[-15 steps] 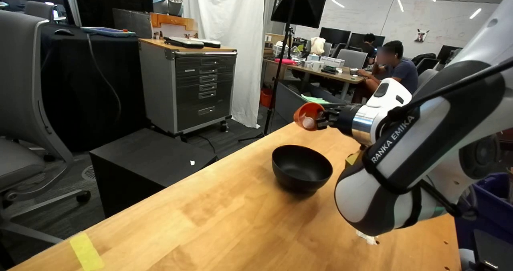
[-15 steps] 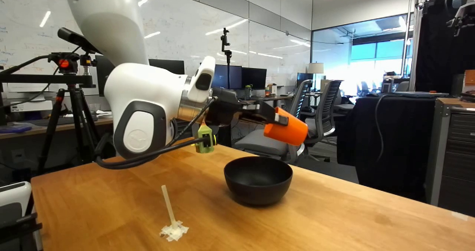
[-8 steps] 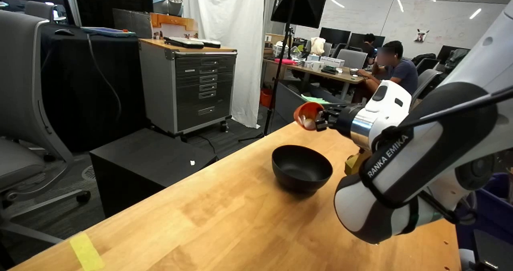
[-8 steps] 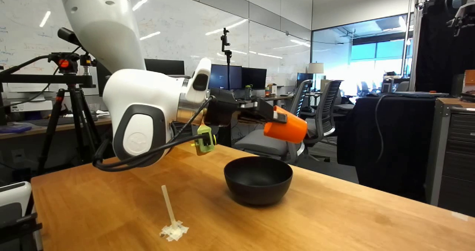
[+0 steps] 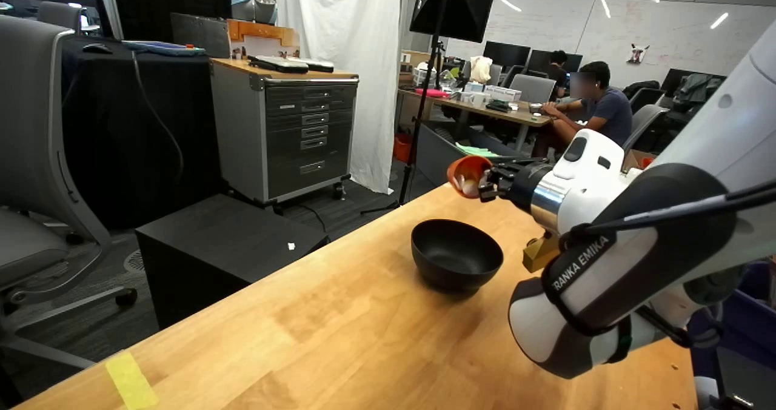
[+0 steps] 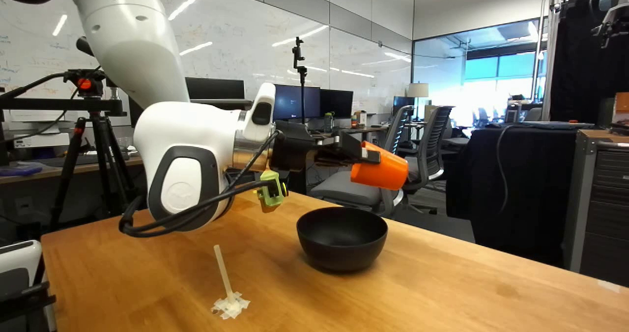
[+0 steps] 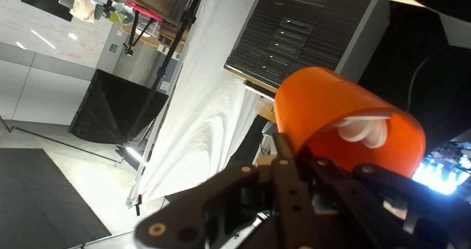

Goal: Pour the things in the orange cup into the bowl

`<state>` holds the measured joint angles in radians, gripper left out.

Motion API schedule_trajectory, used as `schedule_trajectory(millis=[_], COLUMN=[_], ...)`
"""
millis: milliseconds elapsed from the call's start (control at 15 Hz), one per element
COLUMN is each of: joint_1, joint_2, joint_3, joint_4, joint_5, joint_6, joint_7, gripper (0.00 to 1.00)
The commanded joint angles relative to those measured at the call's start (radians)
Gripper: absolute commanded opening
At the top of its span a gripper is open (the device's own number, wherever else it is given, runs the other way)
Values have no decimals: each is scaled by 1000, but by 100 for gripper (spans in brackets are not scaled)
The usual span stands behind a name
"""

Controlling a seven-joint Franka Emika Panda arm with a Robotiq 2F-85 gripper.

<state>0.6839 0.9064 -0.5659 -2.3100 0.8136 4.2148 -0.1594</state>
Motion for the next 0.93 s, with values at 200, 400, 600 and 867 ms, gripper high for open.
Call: schedule_trajectory(millis=[200, 400, 600, 867], joint_1=[77, 102, 123, 139], joint_2=[93, 119, 150, 190], joint_3=[-73, -87, -102, -117], joint_4=[26, 29, 38, 50], joint_5=[66, 87, 97, 120], joint_6=[30, 30, 30, 30], joint_7=[55, 67, 80, 89], gripper=[4, 4, 4, 4])
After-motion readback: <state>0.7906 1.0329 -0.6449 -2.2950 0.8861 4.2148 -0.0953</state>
